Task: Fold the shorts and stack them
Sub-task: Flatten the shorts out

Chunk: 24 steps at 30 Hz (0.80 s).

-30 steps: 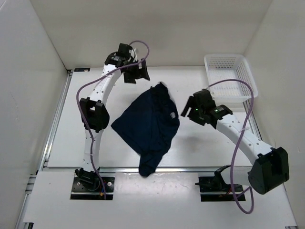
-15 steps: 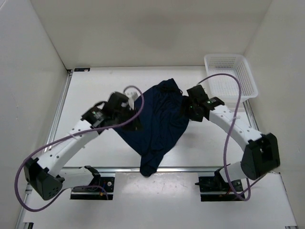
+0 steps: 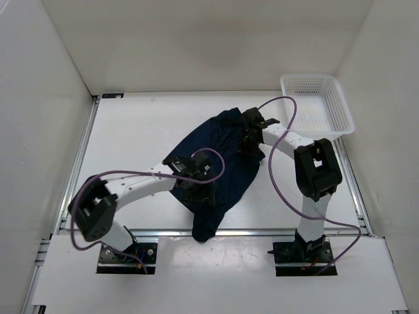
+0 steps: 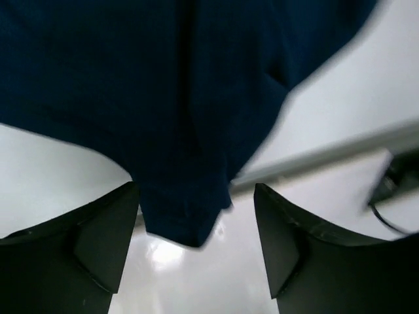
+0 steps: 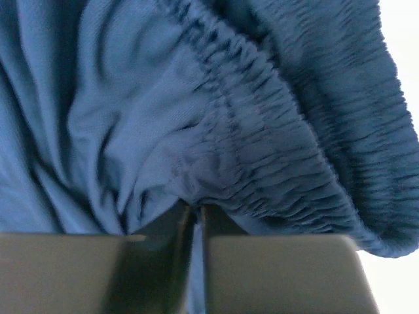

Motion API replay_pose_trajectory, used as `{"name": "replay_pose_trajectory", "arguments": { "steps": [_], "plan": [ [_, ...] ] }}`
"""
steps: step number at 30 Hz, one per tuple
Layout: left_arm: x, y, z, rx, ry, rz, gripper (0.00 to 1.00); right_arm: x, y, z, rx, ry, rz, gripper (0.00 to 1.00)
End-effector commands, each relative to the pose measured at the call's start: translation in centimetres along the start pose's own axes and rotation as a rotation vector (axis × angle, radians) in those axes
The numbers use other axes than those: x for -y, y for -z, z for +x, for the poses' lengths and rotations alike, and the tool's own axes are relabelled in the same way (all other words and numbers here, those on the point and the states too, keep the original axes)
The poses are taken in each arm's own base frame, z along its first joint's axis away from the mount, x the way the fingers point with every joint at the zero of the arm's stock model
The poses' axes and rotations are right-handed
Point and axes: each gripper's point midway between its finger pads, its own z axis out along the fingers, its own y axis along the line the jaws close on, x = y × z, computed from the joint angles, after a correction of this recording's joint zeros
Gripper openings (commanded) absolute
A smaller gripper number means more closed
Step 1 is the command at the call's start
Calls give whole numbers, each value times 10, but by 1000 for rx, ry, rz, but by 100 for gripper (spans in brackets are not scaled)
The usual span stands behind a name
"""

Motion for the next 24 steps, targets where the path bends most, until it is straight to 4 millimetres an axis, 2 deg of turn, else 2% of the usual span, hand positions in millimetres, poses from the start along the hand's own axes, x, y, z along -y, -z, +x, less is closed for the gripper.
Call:
{"name": "replay_pose_trajectory", "arguments": {
  "steps": [1,3,4,6,7,8,9,10,11,13,14,15,17,19,20,22,23,24],
  "plan": [
    [-13,-19,-16,41,-7,-86,80,5,11,-20,50,-44,-14,0],
    [-46,-27,-23,43,49,-160,70,15,27,-21,84,-48,-6,0],
    [-51,-26,-28,48,61,-165,66,23,41,-28,120,-67,-7,0],
    [-63,-24,-38,68,79,-186,64,38,46,-15,114,-51,18,0],
    [-60,-22,-41,74,52,-179,64,44,58,-17,139,-51,11,0],
    [-62,-24,-49,87,50,-185,64,52,61,-16,143,-66,18,0],
    [-61,-26,-52,85,40,-187,64,60,60,-4,125,-55,30,0],
    [-64,-31,-62,79,44,-200,64,63,68,-4,143,-64,25,0],
    [-64,-36,-65,71,32,-206,49,64,69,2,136,-63,18,0],
    [-68,-48,-81,55,20,-227,29,73,73,11,135,-73,24,0],
    [-70,-52,-85,44,13,-227,16,75,75,14,135,-73,24,0],
    [-71,-55,-89,37,13,-224,10,74,79,17,138,-72,12,0],
    [-85,-51,-101,41,53,-239,10,78,79,24,130,-73,17,0],
    [-106,-33,-124,101,126,-258,10,79,83,26,142,-61,10,0],
    [-111,-16,-137,150,139,-257,10,80,84,31,128,-61,8,0],
    [-129,5,-155,205,189,-265,10,80,89,32,140,-51,1,0],
    [-150,24,-175,250,245,-275,10,80,89,32,140,-51,1,0],
    [-160,34,-188,283,268,-276,10,79,91,31,148,-50,-3,0]
  ]
}}
